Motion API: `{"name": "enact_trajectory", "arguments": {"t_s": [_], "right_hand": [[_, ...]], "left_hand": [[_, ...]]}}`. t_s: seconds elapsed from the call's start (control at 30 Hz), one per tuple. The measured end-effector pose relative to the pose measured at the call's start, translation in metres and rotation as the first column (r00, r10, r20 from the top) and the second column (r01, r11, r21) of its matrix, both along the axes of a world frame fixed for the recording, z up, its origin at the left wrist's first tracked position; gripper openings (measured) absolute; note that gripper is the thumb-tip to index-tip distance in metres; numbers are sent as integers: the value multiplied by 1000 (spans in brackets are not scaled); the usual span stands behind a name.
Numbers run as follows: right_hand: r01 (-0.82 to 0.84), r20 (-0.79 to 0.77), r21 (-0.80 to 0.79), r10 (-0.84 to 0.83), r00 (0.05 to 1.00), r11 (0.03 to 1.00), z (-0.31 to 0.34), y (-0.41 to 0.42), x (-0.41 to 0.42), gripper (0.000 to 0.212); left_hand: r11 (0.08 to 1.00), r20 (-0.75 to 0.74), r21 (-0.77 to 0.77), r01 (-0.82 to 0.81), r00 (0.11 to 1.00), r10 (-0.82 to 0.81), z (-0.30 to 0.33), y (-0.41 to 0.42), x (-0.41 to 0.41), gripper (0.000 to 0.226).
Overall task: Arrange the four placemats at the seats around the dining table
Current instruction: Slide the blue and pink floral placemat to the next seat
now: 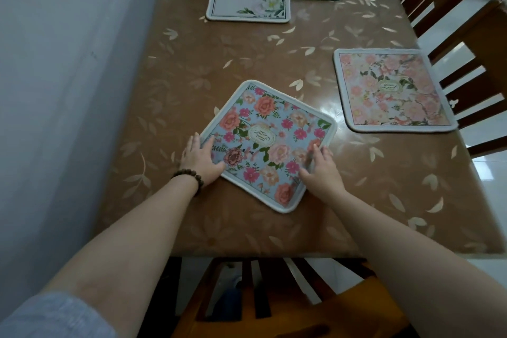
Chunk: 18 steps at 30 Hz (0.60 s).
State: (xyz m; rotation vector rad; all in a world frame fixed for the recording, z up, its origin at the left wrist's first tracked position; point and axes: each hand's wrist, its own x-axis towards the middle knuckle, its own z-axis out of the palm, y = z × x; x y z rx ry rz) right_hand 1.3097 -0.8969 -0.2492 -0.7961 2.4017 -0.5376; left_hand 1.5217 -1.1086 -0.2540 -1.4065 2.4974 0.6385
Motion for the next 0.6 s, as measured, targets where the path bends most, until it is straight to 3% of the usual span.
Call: {"name": "enact_trajectory", "arguments": {"t_s": [0.23,0.37,0.5,0.6], "right_hand": [[-41,42,-26,42,998,999,4,-30,-31,77],[-101,20,5,101,995,995,8,-55,-55,68],[-234,-33,4,234,972,972,12,-78,-71,61],[-329,-61,11,329,942,944,14,-87,-74,55]], "left_hand": [[993,-78,-111,-31,997,22,9,9,7,67],[999,-188,29,-26,982,31,20,43,29,58],[969,-302,112,220,937,-177,26,101,46,48],[878,-360,172,446,858,-366,30,136,44,47]]}}
